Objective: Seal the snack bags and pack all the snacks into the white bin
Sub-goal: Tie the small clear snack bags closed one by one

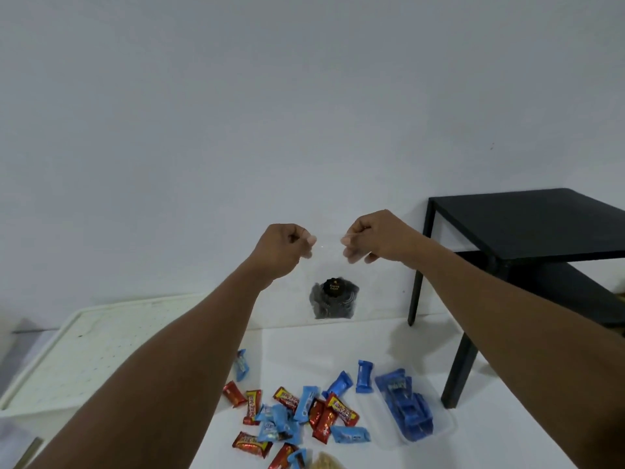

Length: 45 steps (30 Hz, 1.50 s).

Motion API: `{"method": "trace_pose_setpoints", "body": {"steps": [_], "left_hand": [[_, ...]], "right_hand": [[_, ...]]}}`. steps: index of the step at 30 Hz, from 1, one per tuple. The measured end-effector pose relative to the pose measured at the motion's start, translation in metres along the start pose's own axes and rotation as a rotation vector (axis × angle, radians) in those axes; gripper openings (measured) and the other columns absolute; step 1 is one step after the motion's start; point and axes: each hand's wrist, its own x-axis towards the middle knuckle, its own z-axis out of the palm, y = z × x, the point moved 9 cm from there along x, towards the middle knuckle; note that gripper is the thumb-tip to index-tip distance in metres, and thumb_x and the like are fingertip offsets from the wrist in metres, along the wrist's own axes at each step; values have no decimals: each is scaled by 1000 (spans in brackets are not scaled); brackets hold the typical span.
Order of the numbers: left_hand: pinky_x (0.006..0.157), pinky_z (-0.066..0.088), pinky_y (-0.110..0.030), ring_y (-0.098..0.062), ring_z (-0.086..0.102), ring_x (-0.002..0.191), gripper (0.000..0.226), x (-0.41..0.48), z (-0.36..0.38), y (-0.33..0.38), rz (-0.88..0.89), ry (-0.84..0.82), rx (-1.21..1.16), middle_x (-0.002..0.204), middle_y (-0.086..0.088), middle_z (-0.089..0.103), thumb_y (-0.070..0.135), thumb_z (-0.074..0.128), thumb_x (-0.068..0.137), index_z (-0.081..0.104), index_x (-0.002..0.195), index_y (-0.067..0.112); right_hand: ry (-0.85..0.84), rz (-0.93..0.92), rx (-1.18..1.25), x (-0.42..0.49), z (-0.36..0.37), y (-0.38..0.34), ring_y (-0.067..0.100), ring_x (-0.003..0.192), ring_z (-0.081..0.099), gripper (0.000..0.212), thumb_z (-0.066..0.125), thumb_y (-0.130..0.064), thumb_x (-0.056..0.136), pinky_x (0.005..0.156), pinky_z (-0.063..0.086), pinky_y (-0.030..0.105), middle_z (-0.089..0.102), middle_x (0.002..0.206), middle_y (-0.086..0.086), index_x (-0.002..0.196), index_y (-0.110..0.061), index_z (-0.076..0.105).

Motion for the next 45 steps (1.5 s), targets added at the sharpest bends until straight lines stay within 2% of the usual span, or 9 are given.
{"method": "trace_pose_setpoints", "body": {"steps": [6,10,15,19,21,25,32,40,45], "left_hand": [[75,52,-30,-16,69,86,26,-9,3,-7,-51,-34,-108,89,-10,73,29,73,89,70,96,5],[76,50,-31,-17,70,86,22,-10,3,-11,-52,-54,-115,94,-14,74,33,77,86,72,90,11],[78,51,-32,-13,73,84,15,-10,-6,-11,-37,-1,-197,91,2,70,26,73,89,68,91,11],[84,53,-35,-19,75,89,21,-14,1,-18,-110,-50,-274,90,-1,72,31,75,86,72,95,12],[83,54,-34,-17,74,86,29,-15,1,-18,-97,-60,-261,92,-1,75,35,78,84,74,100,11],[81,52,-33,-15,74,84,24,-13,-8,-16,-53,8,-301,90,-4,75,27,79,84,69,89,6],[93,55,-40,-24,76,94,34,-20,-8,-25,-80,-22,-406,88,-9,76,31,83,78,73,94,3],[85,53,-39,-28,76,94,21,-24,-19,-30,-81,43,-478,79,-2,70,19,78,85,62,73,13],[76,54,-36,-34,75,94,19,-26,-8,-28,-133,-42,-564,80,-7,65,24,72,91,62,89,8]], "right_hand": [[50,-18,39,-6,4,5,24,82,77,31,69,-18,92,67,49,30,77,90,15,101,11,61],[70,-22,114,-9,9,1,24,85,76,31,73,-23,89,67,49,28,78,88,11,100,5,66],[43,34,283,-10,17,13,25,91,75,20,70,-25,92,80,53,38,77,98,14,100,-6,68],[62,6,272,-12,24,9,23,90,76,15,70,-23,92,74,51,35,77,94,13,84,-12,63],[48,-5,264,-11,30,5,22,90,76,17,71,-24,91,73,50,33,78,93,12,86,-10,63],[-3,43,345,-10,43,6,17,85,72,21,72,-29,89,71,49,31,77,97,9,97,-10,69],[69,-16,289,-7,39,3,13,76,68,22,74,-27,89,66,46,27,75,84,7,74,-16,62],[8,29,316,0,45,5,12,71,59,22,77,-38,85,64,44,27,66,76,0,86,-17,73],[61,-47,260,6,42,-6,17,71,52,26,79,-30,82,67,39,33,58,68,5,70,-13,63]]}}
